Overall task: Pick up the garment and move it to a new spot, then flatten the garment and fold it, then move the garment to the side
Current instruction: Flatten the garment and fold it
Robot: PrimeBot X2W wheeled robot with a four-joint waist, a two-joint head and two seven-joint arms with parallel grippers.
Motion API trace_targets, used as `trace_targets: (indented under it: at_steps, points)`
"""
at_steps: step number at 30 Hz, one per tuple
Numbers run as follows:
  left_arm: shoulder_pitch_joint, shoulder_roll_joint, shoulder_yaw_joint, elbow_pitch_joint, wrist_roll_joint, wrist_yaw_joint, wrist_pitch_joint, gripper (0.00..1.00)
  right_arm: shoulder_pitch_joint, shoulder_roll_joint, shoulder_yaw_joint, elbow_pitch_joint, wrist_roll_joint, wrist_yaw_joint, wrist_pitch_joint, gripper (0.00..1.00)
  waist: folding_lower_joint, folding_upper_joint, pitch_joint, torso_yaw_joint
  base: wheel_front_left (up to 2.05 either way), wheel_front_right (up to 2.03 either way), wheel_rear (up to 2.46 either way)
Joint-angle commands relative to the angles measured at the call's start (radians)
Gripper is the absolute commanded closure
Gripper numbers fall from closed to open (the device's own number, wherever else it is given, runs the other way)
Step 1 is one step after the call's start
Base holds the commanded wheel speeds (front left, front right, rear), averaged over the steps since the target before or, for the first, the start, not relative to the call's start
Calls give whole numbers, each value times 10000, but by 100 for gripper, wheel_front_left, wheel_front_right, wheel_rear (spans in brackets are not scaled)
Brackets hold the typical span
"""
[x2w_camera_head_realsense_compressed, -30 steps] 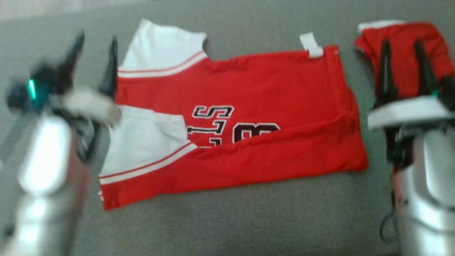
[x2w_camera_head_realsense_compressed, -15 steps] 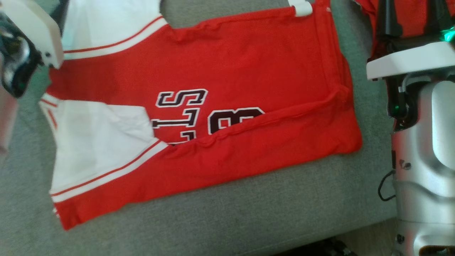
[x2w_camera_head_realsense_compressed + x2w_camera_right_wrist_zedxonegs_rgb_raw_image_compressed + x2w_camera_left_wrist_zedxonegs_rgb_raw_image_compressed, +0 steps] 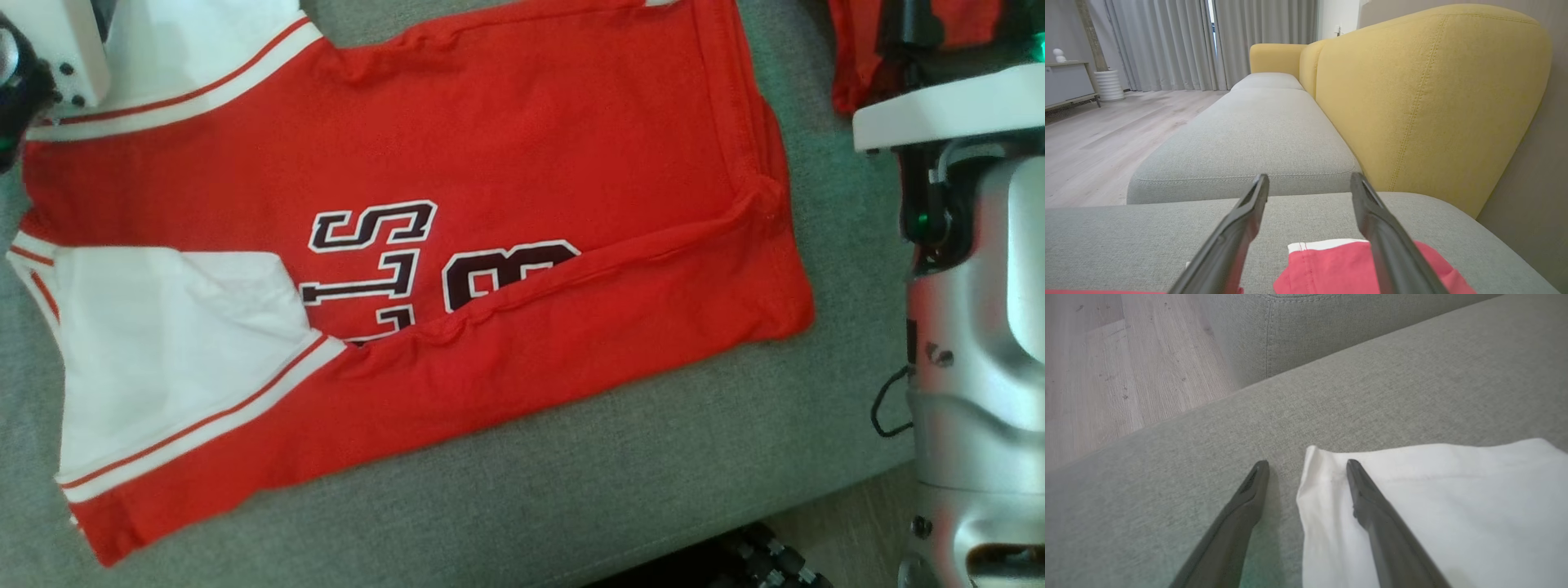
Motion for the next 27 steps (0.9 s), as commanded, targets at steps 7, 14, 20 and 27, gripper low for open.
trace_targets:
  at_steps: [7,14,20,27]
  points:
    - [-252,556,-676,-610,-1149,16,272,100,-140,-14,69,-98,-61,-7,-96,0,0,0,-65,45,0,0,0]
    - [-519,188,-815,-38,-971,20,-1729,100,-111,-14,-204,193,-510,-7,163,0,0,0,-639,667,0,0,0]
    - [-352,-404,-862,397,-527,26,-3749,100,-61,-266,26,674,-1091,-7,711,0,0,0,-1385,1492,0,0,0]
    - [413,-794,-1126,78,-379,23,-4955,100,29,-1137,589,1783,-892,-7,1524,0,0,0,-2054,2406,0,0,0]
